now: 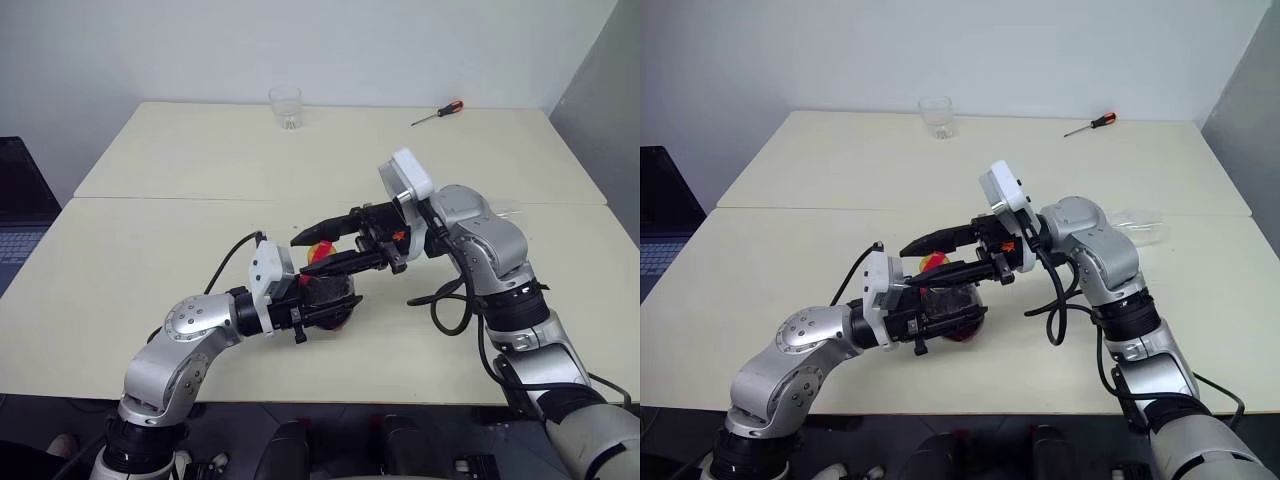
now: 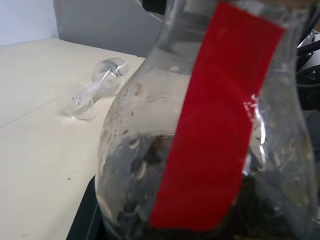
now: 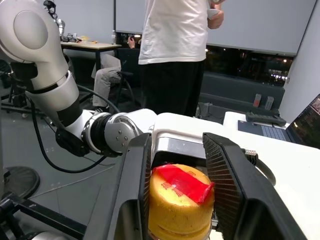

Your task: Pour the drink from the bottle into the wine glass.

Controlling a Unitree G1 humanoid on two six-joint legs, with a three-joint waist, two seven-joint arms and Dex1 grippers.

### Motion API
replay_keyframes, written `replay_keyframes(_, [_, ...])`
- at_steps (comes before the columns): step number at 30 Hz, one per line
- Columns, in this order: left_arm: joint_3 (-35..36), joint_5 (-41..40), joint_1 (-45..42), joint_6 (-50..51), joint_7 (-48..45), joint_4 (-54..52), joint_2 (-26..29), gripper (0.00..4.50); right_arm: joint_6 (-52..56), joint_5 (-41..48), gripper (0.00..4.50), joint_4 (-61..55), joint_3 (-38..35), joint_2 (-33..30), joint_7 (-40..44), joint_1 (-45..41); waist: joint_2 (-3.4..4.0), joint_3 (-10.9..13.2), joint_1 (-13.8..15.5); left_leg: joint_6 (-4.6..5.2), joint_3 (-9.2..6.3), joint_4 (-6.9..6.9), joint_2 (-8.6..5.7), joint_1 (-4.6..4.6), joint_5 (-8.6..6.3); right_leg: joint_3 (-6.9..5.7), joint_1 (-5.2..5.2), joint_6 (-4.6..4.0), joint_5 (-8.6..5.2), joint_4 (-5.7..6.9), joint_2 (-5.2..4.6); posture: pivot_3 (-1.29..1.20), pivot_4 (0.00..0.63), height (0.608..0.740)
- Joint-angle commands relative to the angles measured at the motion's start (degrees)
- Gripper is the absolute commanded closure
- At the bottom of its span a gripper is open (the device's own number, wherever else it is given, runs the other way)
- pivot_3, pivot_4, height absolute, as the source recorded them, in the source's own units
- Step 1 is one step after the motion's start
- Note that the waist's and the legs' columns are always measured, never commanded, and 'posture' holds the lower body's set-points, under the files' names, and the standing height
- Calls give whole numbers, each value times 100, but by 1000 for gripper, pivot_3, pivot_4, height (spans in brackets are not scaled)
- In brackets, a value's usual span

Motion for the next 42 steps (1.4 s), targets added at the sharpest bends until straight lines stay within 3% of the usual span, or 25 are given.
replay_keyframes(1, [168,-190,-205,-218,98,-171,-70,2453,19,-41,1573,-54,-15,-1,-83,-43,0,5,0,0,0,0,0,-1,0,0,0,0,0,0,0,0,150,740])
replay_keyframes(5, [141,-192,-237,-233,122,-66,-87,2453,408,75,161,-302,-247,-185,-486,47,-2,11,1,0,2,-1,-2,-1,0,2,0,0,0,-1,-1,0,150,740])
replay_keyframes(6, [157,-192,-258,-214,173,-16,-108,2453,644,176,36,-398,-395,-242,-724,53,-2,11,3,0,1,0,-2,-1,0,2,0,0,0,-1,-1,0,150,740])
replay_keyframes(16, [172,373,-914,-429,1053,1189,-524,2453,1903,826,36,-1636,-1483,-290,-2920,289,-4,18,14,0,-1,-1,-2,-4,0,-1,0,0,0,0,0,0,150,740])
replay_keyframes(19, [110,579,-1280,-597,1297,1622,-767,2453,1962,796,36,-1784,-1436,-216,-3314,270,-5,20,4,0,6,-2,-3,-4,0,4,-2,0,0,0,0,0,150,740])
replay_keyframes(28, [9,948,-1923,-1162,1229,2525,-1023,2453,1380,-543,36,-1370,-742,132,-4497,67,-8,22,-6,-1,5,-2,-3,-11,1,3,-9,1,0,1,1,0,150,740])
replay_keyframes(42, [58,1040,-1982,-1426,1165,2803,-1063,2453,1357,-863,36,-1324,-488,488,-4710,18,-8,22,0,-14,7,6,-5,-90,10,5,-91,1,5,11,-3,0,150,740])
